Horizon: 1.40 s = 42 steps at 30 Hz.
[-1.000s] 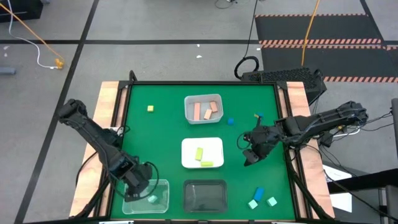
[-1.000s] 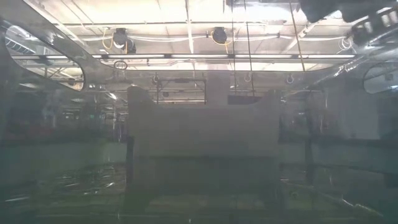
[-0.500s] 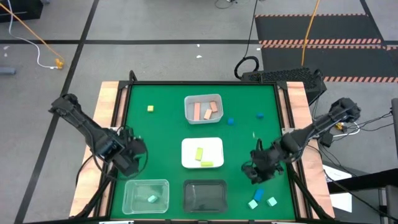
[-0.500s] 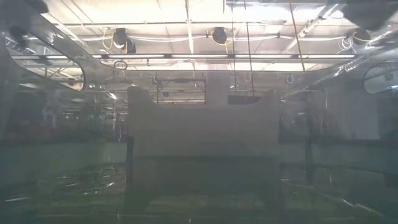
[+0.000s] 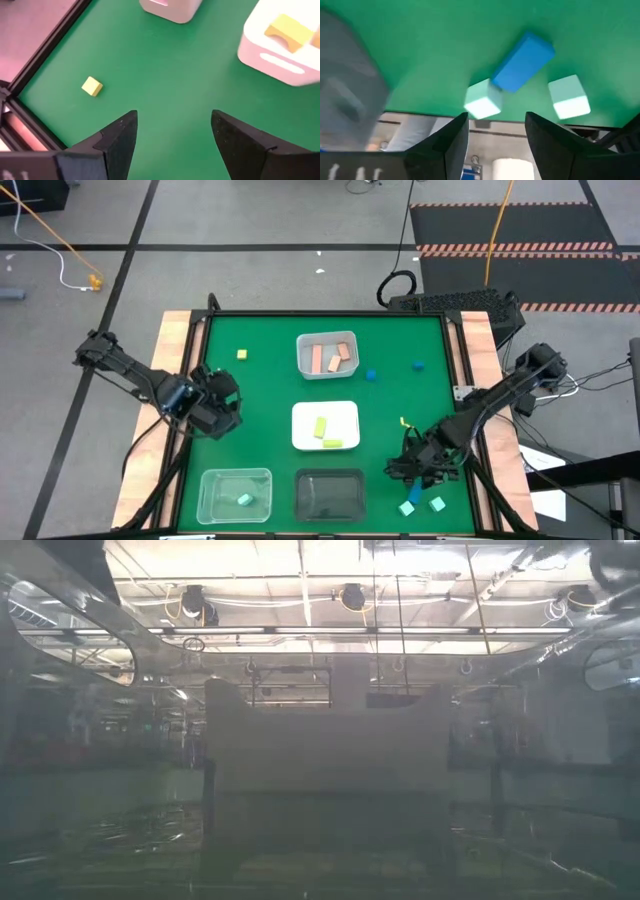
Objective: Sort & place blocks by color
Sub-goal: Put the bottom blue block into the black bin
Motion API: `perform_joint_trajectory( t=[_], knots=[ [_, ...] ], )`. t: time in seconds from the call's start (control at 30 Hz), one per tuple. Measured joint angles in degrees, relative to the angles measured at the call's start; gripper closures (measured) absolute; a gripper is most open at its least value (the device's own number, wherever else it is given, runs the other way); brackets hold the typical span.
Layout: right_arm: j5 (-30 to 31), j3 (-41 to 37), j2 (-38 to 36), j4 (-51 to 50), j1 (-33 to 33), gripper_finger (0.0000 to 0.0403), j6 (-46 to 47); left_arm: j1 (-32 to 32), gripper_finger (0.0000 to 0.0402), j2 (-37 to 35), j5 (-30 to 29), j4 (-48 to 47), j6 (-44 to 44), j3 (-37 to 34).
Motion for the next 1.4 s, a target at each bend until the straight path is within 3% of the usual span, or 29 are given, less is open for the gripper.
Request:
perform_joint_trajectory(
  t=[0.17, 0.4, 0.77, 1.0, 1.13, 1.4],
  knots=[
    [-4.53, -5.64, 2.13, 8.48, 0.62, 0.0216, 3.46, 1.95, 0.0147, 0.00, -0.07, 0.02, -0.26, 0.00],
    [-1.41, -12.33, 2.76, 21.23, 1.14, 0.0215, 7.88, 2.38, 0.0147, 0.00, -0.07, 0.02, -0.26, 0.00],
    [-3.44, -14.31, 2.84, 20.93, 1.11, 0.0215, 8.35, 2.38, 0.0147, 0.02, -0.07, 0.13, -1.71, 0.00],
    [-2.94, -14.16, 2.63, 10.23, 1.11, 0.0215, 7.04, 2.38, 0.0147, 0.02, -0.07, 0.15, -1.35, 0.00],
    [3.00, -14.10, 2.59, 8.00, 0.90, 0.0215, 3.92, 2.38, 0.0147, 0.02, -0.10, 0.15, -1.29, 0.00],
    [22.16, -14.13, 2.41, 13.07, -1.65, 0.0216, -8.82, 2.38, 0.0147, 0.02, -0.14, 0.22, -1.34, 0.00]
  ],
)
